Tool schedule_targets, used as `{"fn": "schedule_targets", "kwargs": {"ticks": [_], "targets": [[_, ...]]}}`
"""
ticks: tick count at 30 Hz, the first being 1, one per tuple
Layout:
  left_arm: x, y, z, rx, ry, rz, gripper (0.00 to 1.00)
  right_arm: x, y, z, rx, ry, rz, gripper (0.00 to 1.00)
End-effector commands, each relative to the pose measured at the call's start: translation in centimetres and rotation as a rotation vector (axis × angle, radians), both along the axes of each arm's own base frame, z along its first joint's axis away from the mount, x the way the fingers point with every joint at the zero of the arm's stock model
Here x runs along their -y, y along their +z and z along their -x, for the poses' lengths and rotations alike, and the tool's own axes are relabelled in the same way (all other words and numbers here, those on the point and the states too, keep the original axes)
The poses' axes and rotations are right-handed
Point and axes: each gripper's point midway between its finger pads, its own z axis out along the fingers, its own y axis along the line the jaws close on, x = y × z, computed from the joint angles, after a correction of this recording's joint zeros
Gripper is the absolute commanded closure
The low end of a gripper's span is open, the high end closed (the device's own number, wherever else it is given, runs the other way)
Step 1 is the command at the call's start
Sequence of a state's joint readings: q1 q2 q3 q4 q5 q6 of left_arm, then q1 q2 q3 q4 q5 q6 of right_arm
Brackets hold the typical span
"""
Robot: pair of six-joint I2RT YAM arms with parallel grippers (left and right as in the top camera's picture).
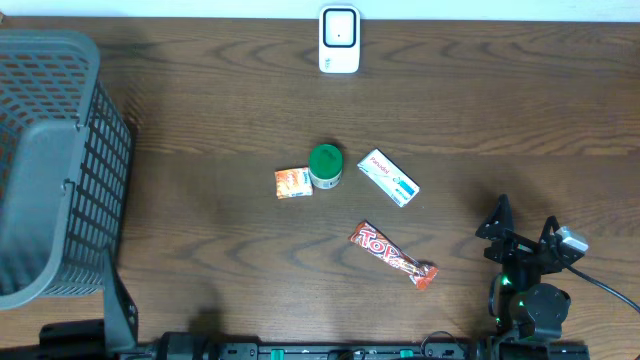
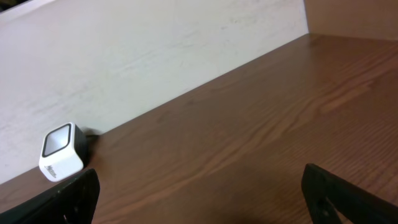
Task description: Scan the item barcode
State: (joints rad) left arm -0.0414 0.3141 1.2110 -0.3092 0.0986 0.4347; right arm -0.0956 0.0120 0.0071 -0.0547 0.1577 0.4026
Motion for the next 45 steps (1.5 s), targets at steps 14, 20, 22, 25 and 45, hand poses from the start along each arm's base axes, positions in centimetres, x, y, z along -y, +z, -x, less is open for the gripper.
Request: {"fn": "schedule_targets", "kwargs": {"ticks": [14, 20, 22, 25, 45], "targets": [[0.1, -1.0, -3.6, 0.021, 0.01, -0.012, 0.13, 0.0, 0.0, 0.0, 0.004, -0.002, -0.007, 0.01], [0.2, -3.9, -6.2, -0.104, 0.009, -0.018, 0.13, 0.0, 0.0, 0.0, 0.004, -0.002, -0.007, 0.01], [0.2, -5.3, -6.8, -0.164, 0.009, -0.021, 0.13, 0.8, 0.1, 0.2, 0.005, -0.049, 0.007, 0.01], [0.3, -6.6, -7.2, -0.218, 0.008, -0.023, 0.13, 0.9, 0.2, 0.3, 0.008, -0.061, 0.006, 0.01], [0.1, -22.9, -15.9, -0.649, 0.025, 0.035, 0.13, -9.6, 3.7, 0.7, 0.091, 0.565, 0.183, 0.01]]}}
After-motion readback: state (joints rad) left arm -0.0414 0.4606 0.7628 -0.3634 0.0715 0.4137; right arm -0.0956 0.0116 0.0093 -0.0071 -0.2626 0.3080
